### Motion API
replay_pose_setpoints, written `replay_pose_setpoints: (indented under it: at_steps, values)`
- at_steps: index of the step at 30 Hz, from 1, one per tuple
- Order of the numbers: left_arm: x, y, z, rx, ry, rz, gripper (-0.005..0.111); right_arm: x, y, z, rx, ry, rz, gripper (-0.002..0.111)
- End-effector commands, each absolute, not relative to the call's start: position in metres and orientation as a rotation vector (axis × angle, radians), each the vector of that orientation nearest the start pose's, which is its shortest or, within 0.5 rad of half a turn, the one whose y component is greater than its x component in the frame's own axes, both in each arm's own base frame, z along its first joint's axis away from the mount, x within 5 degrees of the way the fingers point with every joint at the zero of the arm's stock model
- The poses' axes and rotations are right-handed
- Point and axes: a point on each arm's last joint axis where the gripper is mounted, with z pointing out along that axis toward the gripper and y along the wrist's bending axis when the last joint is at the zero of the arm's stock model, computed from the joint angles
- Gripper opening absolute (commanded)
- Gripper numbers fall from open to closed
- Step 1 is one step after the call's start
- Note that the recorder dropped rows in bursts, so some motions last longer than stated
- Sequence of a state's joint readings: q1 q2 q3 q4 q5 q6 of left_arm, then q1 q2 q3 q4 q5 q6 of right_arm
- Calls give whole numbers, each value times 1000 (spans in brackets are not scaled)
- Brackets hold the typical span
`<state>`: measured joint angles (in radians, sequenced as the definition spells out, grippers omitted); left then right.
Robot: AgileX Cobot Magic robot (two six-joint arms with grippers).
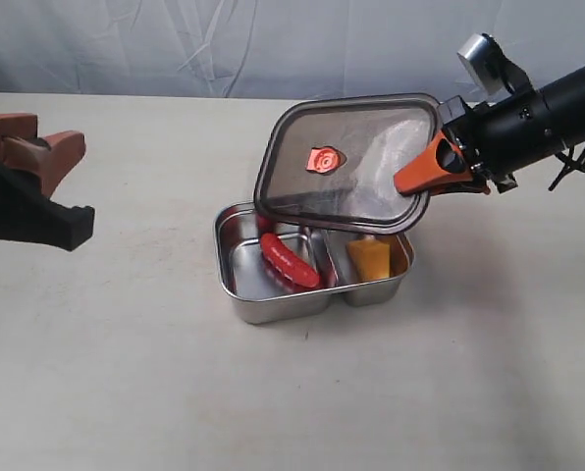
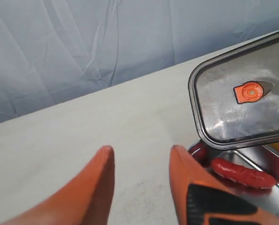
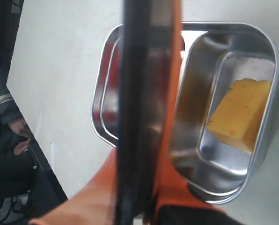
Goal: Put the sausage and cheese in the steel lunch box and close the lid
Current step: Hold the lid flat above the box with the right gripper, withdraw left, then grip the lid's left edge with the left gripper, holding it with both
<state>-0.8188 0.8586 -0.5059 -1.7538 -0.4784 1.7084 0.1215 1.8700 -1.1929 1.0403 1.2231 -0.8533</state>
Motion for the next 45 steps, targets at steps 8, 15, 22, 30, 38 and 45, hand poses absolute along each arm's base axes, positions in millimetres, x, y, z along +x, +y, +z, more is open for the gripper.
replay_pose_setpoints:
  at_steps: [8, 15, 22, 30, 38, 45]
  values:
    - [154, -82, 273, 338, 1894, -317, 38, 333, 114, 242, -671, 2526, 1294, -1]
    - [159, -98, 251, 323, 2019, -509, 38, 315, 112, 278, -687, 2460, 1244, -1]
    - [181, -79, 242, 146, 2068, -745, 38, 293, 110, 284, -701, 2434, 1252, -1]
    - [223, -21, 237, -100, 1960, -1228, 28, 282, 122, 276, -798, 2447, 1255, -1]
    - [249, -19, 213, -117, 1988, -1426, 29, 268, 152, 267, -962, 2489, 1261, -1]
    - [263, -25, 206, -89, 2045, -1470, 29, 259, 165, 269, -990, 2506, 1288, -1]
